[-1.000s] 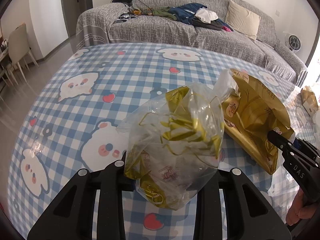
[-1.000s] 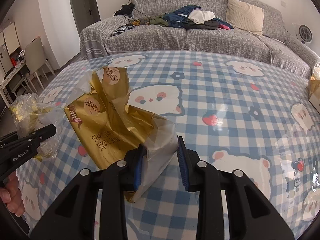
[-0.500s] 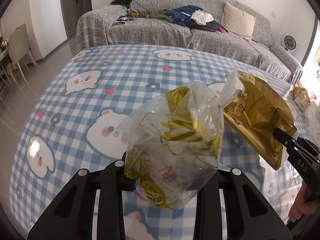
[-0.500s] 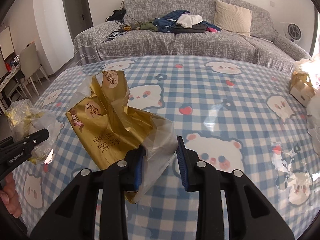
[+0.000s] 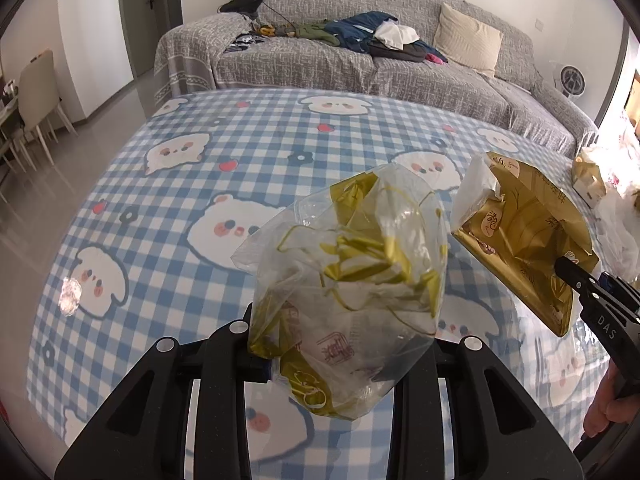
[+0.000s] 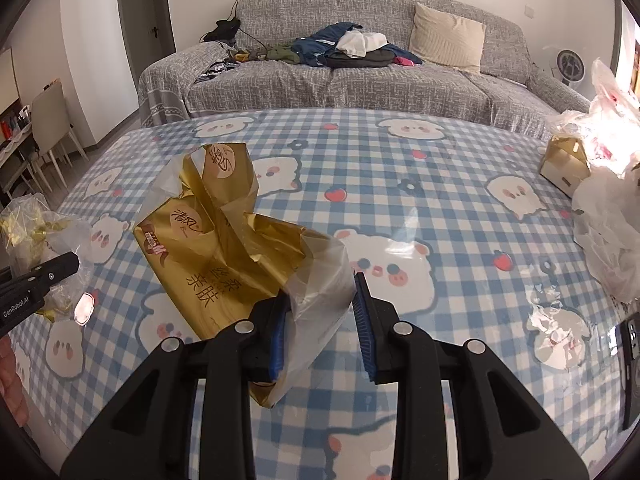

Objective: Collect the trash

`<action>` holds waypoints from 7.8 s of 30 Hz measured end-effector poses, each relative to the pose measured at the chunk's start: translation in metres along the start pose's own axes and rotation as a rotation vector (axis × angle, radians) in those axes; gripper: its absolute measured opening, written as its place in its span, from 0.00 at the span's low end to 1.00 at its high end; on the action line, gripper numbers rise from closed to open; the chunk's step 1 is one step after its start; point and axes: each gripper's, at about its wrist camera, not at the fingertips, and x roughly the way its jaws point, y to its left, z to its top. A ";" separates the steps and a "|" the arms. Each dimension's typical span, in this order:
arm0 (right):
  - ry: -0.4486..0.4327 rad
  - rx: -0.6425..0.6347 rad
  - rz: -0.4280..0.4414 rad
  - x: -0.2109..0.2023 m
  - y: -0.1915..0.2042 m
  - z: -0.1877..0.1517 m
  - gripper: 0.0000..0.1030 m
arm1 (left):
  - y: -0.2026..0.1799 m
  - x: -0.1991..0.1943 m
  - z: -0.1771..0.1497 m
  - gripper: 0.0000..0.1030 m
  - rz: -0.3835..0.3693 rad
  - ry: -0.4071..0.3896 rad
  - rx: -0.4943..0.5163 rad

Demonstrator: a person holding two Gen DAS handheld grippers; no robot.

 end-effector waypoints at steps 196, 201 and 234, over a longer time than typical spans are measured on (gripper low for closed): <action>0.217 0.116 -0.131 -0.139 -0.021 -0.306 0.93 | -0.062 -0.064 -0.315 0.83 -0.071 0.179 0.121; 0.147 0.090 -0.097 -0.162 -0.004 -0.289 0.93 | -0.052 -0.104 -0.297 0.93 -0.034 0.089 0.116; 0.017 0.066 -0.054 -0.249 0.022 -0.266 0.93 | -0.018 -0.196 -0.282 0.94 -0.007 -0.036 0.067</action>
